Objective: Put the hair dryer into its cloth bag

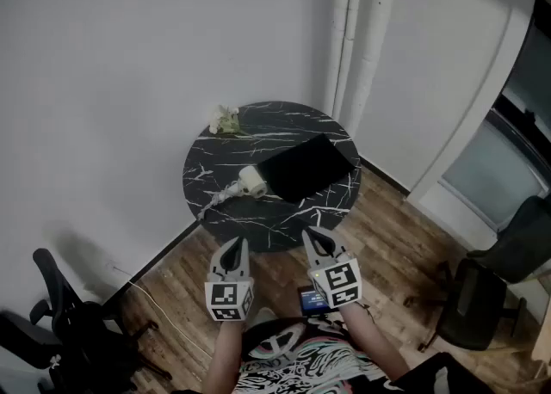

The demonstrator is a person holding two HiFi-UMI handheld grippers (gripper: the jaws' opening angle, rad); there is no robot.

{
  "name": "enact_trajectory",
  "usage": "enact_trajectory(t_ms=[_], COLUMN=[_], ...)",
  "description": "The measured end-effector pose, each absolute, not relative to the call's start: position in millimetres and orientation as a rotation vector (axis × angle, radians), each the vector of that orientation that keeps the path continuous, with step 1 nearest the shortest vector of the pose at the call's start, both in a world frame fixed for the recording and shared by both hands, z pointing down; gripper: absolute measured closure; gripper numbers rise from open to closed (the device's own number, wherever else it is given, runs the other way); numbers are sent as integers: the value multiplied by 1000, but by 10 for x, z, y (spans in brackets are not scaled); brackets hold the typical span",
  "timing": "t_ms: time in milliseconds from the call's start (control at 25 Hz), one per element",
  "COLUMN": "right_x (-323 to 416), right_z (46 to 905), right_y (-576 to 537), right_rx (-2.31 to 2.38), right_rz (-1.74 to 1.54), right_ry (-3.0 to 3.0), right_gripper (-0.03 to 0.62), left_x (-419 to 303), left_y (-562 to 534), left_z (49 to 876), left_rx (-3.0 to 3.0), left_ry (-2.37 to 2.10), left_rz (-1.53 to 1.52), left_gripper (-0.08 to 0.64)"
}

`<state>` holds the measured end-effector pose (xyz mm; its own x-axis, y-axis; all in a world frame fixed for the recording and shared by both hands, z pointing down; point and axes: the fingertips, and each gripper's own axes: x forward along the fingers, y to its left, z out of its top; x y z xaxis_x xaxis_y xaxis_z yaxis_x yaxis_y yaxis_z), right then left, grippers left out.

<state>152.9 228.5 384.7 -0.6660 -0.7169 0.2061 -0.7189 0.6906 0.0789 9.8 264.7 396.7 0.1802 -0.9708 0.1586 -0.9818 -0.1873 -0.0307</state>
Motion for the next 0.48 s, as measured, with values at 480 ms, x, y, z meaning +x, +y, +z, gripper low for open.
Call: enact_trajectory(t_ms=[480], right_x=[1604], right_z=[3861], right_y=[2305], right_rx=[1154], right_rz=[33], right_ry=[-2681], right_gripper=[574], left_x=[100], left_y=[2690], left_z=[3969], left_rx=[2322], left_ry=[-1979], left_rz=[249], left_gripper=[546])
